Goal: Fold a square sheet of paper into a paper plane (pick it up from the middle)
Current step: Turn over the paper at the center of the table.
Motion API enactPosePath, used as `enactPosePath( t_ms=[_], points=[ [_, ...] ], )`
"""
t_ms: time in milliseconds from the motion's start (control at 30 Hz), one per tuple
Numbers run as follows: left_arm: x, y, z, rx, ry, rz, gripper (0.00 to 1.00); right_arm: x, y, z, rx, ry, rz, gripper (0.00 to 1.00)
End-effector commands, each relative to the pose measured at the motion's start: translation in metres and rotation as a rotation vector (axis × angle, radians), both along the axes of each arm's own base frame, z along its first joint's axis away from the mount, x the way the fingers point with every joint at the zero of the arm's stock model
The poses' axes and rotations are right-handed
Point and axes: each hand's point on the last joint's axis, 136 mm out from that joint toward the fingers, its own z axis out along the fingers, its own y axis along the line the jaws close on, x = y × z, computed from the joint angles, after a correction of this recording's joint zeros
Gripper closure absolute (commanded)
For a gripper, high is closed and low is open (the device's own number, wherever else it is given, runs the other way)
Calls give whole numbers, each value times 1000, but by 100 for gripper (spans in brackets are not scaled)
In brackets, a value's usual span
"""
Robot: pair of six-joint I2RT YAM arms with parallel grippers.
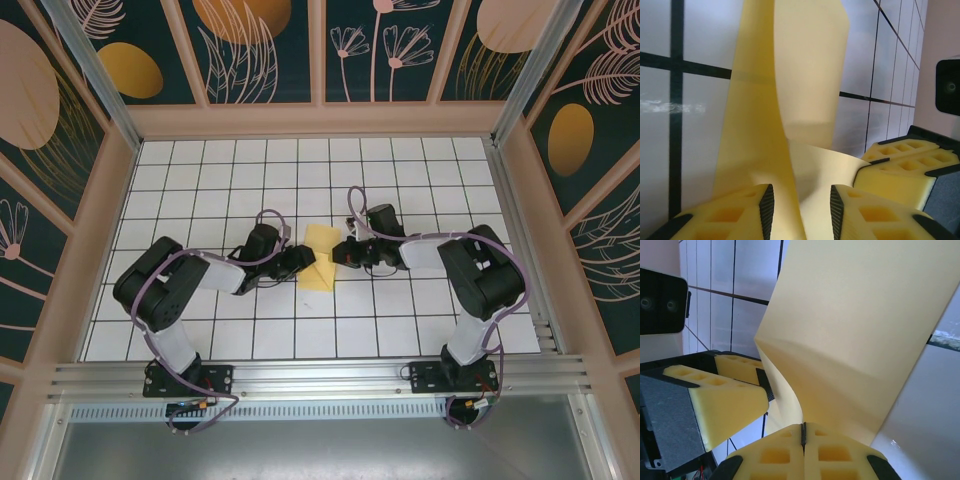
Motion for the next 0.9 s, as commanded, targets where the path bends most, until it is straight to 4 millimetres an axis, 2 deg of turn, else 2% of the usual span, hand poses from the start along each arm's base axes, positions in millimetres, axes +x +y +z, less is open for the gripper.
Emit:
enactPosePath(
  t_ms=[0,133,367,600,700,800,833,867],
  points=[
    [8,-8,9,-31,-72,-41,66,3,-1,12,39,-25,-1,95],
    [9,-10,9,-38,-94,-53,71,3,-2,10,38,-21,-4,95],
    [14,-14,12,-41,-128,-64,74,3,-5,6,30,-6,-10,95],
    [17,-13,19,-35,-164,-59,87,5,-7,12,23,-15,-24,93],
    [19,-9,25,-13,-189,-50,92,12,-15,26,5,-54,-69,81],
    [21,-2,32,36,-222,-40,94,23,-30,44,-37,-113,-148,65],
    [23,0,45,48,-253,-33,94,27,-36,50,-57,-135,-179,59],
    [24,4,49,79,-267,-30,94,30,-43,55,-82,-159,-213,53]
  ],
)
